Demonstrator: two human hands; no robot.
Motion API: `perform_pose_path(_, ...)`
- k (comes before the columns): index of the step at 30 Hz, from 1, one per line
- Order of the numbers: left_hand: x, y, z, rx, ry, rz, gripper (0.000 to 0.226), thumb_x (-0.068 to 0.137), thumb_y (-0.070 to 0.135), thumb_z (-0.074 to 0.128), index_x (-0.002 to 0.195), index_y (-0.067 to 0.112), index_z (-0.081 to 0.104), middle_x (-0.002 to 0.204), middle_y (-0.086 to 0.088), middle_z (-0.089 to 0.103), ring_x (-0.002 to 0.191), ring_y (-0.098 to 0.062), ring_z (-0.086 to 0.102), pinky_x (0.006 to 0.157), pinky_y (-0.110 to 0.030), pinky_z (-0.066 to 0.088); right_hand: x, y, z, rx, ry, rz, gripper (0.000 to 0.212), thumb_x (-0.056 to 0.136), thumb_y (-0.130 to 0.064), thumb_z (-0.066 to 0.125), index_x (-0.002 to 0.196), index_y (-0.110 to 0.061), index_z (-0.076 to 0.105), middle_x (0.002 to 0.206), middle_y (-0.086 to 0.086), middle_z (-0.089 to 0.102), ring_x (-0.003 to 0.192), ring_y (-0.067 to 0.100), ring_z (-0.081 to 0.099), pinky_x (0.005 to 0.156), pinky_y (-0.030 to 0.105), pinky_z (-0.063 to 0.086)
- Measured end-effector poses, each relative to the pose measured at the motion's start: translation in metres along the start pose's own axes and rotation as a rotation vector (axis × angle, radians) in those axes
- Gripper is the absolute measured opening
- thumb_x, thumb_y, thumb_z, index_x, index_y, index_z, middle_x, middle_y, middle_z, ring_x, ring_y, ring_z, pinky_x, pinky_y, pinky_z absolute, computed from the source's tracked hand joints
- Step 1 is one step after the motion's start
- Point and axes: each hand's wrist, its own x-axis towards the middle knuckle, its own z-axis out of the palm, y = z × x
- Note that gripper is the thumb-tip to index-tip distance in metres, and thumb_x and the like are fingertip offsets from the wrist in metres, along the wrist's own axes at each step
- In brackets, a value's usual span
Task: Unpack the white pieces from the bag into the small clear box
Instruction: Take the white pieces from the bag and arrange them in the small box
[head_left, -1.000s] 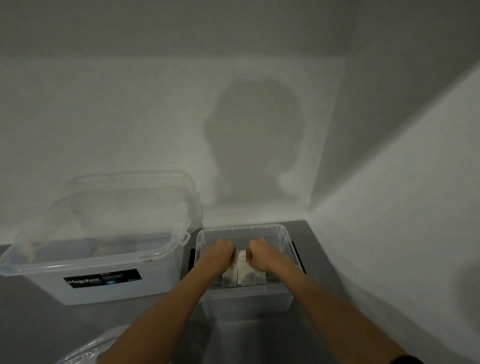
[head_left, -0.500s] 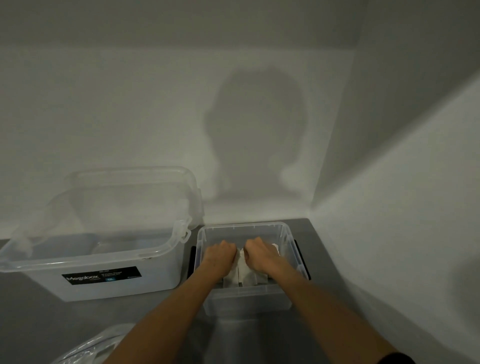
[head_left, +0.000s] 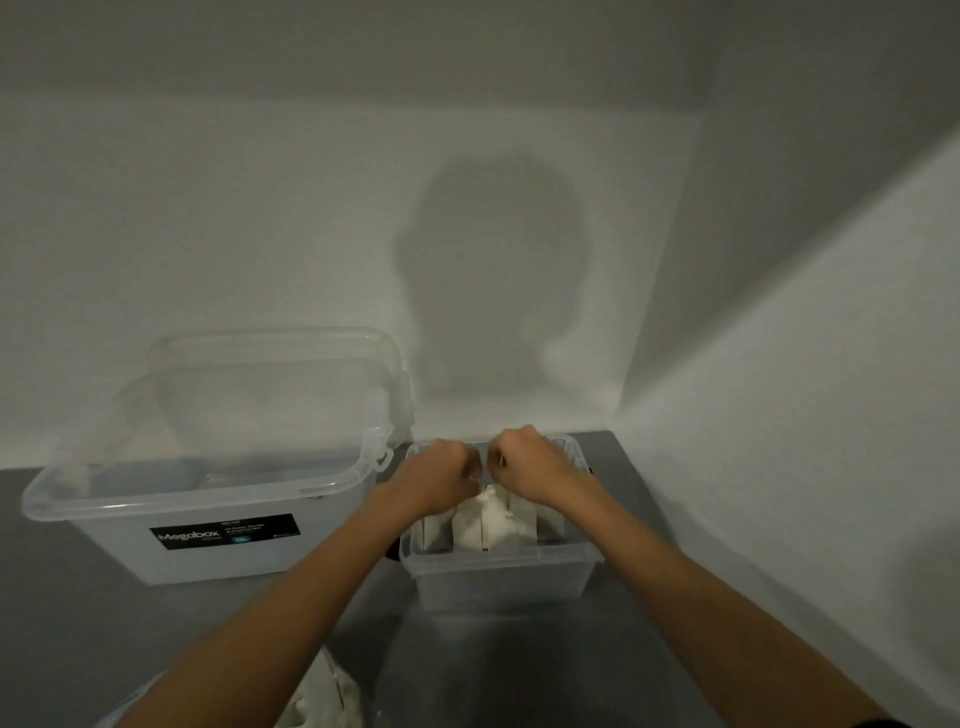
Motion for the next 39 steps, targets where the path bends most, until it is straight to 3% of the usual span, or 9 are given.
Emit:
perform_pose_path(3, -0.03, 0.0, -0.029, -0.118, 0.059, 0.033, 0.025, 0.087, 0.023, 0.065, 0.111, 0.015, 0.066, 0.112, -0.001, 0.068, 0.096, -0.016, 0.064, 0.088, -0.032, 0.052, -0.017, -0.023, -0.02, 0.033, 0.052, -0.053, 0.021, 0.089, -0.013, 0.051, 0.096, -0.012, 0.071, 0.096, 0.011, 0.068, 0.082, 0.029, 0.064, 0.068, 0.034, 0.051)
perform_pose_path(10, -0.136, -0.037, -0.071, -0.287, 0.194, -0.023, 0.016, 0.087, 0.024, 0.067, 0.103, 0.02, 0.069, 0.096, 0.007, 0.068, 0.078, -0.006, 0.063, 0.069, -0.006, 0.043, -0.061, -0.105, -0.029, 0.211, 0.103, -0.191, 0.017, 0.09, -0.017, 0.056, 0.095, -0.018, 0.073, 0.095, 0.004, 0.071, 0.087, 0.019, 0.063, 0.08, 0.036, 0.054)
perform_pose_path(14, -0.194, -0.076, -0.065, -0.31, 0.177, -0.102, 0.016, 0.086, 0.027, 0.067, 0.101, 0.022, 0.07, 0.097, 0.008, 0.069, 0.085, -0.007, 0.065, 0.08, -0.022, 0.052, -0.081, -0.156, -0.011, 0.278, 0.019, -0.289, 0.013, 0.09, -0.017, 0.06, 0.094, -0.015, 0.073, 0.09, 0.001, 0.071, 0.082, 0.012, 0.063, 0.079, 0.03, 0.053)
perform_pose_path(19, -0.245, -0.112, -0.042, -0.239, 0.082, -0.135, 0.01, 0.087, 0.018, 0.066, 0.096, 0.018, 0.071, 0.091, 0.008, 0.07, 0.076, 0.003, 0.062, 0.066, -0.002, 0.044, -0.095, -0.205, 0.038, 0.265, -0.161, -0.337, 0.016, 0.09, -0.012, 0.059, 0.095, -0.007, 0.073, 0.092, 0.008, 0.071, 0.084, 0.017, 0.065, 0.08, 0.029, 0.053)
perform_pose_path(23, -0.265, -0.126, -0.023, -0.213, -0.007, -0.112, 0.012, 0.084, 0.01, 0.066, 0.093, 0.016, 0.071, 0.083, 0.007, 0.068, 0.065, 0.006, 0.058, 0.061, -0.003, 0.041, -0.095, -0.223, 0.089, 0.146, -0.314, -0.291, 0.017, 0.089, -0.009, 0.055, 0.091, -0.004, 0.071, 0.088, 0.013, 0.068, 0.081, 0.026, 0.063, 0.078, 0.04, 0.054)
perform_pose_path(25, -0.27, -0.132, -0.014, -0.199, -0.04, -0.118, 0.015, 0.083, 0.01, 0.067, 0.097, 0.014, 0.07, 0.089, 0.004, 0.069, 0.073, 0.001, 0.06, 0.064, -0.005, 0.043, -0.095, -0.227, 0.108, 0.076, -0.379, -0.258, 0.016, 0.088, -0.007, 0.055, 0.088, -0.003, 0.07, 0.084, 0.011, 0.066, 0.078, 0.026, 0.062, 0.077, 0.039, 0.054)
perform_pose_path(28, -0.275, -0.139, -0.003, -0.208, -0.051, -0.128, 0.019, 0.082, 0.004, 0.065, 0.099, 0.01, 0.07, 0.095, -0.003, 0.071, 0.082, -0.01, 0.064, 0.069, -0.008, 0.045, -0.099, -0.233, 0.127, 0.044, -0.472, -0.229, 0.016, 0.087, -0.002, 0.057, 0.097, -0.004, 0.069, 0.101, 0.012, 0.067, 0.094, 0.027, 0.063, 0.086, 0.038, 0.052)
perform_pose_path(34, -0.284, -0.149, 0.006, -0.285, -0.022, -0.108, 0.021, 0.083, -0.001, 0.061, 0.1, 0.008, 0.07, 0.082, 0.001, 0.068, 0.07, 0.0, 0.06, 0.067, -0.007, 0.047, -0.104, -0.236, 0.146, 0.054, -0.498, -0.15, 0.015, 0.086, -0.003, 0.061, 0.097, -0.006, 0.069, 0.107, 0.011, 0.066, 0.098, 0.027, 0.064, 0.088, 0.037, 0.053)
perform_pose_path(39, -0.286, -0.156, 0.006, -0.357, -0.004, -0.099, 0.018, 0.084, 0.009, 0.065, 0.1, 0.014, 0.07, 0.087, 0.006, 0.07, 0.082, -0.009, 0.067, 0.074, -0.015, 0.05, -0.102, -0.235, 0.124, 0.128, -0.433, -0.154, 0.015, 0.084, -0.009, 0.06, 0.097, -0.006, 0.066, 0.097, 0.01, 0.067, 0.087, 0.022, 0.063, 0.077, 0.031, 0.05)
